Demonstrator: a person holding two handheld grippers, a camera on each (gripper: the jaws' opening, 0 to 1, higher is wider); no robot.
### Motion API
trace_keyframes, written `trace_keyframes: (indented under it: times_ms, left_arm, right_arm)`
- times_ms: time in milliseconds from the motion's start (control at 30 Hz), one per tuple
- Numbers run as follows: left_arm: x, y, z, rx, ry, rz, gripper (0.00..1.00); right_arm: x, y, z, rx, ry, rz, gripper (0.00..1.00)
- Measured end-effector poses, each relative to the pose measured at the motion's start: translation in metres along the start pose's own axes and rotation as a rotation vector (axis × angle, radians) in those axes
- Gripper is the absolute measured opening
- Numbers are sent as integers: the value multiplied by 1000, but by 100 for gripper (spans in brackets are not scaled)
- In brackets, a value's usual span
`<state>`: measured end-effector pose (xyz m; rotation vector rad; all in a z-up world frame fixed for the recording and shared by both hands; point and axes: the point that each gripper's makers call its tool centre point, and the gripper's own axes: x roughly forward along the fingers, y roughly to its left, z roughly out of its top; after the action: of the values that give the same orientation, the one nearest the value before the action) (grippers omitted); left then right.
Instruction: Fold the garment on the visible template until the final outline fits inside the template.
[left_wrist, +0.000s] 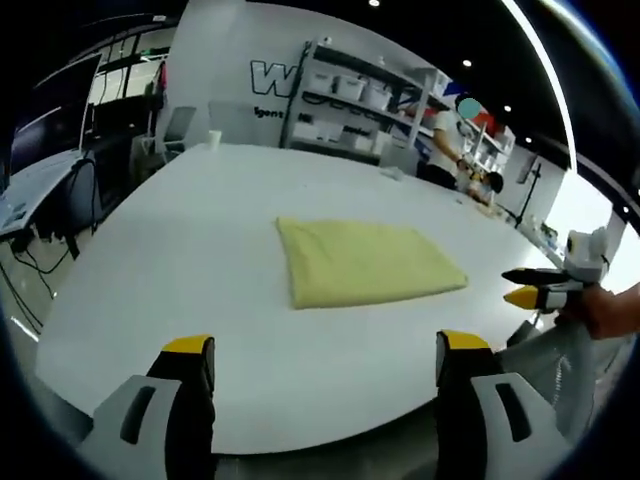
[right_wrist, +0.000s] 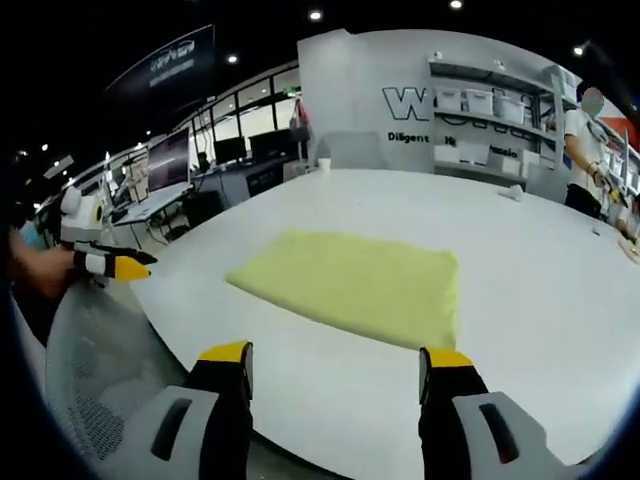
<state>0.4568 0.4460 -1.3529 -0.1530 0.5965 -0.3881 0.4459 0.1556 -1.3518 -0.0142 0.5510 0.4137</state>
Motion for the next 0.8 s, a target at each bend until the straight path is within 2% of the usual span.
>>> trace_keyframes:
  times_ms: [200,267,400,600,700,800]
  left_arm:
    - [1,5,-4,16,9,29,91]
    - [0,7,-5,19,11,33,90]
    - [0,7,-6,4,20,26,92]
    - [0,6,-11,16,47,23,89]
    - [0,5,-12,-4,59,9,91]
    - [1,4,-13,-10,66,4,91]
  right_arm:
    - [5,-2,-2,-19,-29,1,57]
    - [10,-2,-8,-19,-12,13,56]
    - [9,-1,-6,-45,-19,10,51]
    - [9,-1,-5,-61,-26,6,51]
    - [9,-4,-7,-42,-21,-4,51]
    - [9,-1,-6,-60,-22,3,51]
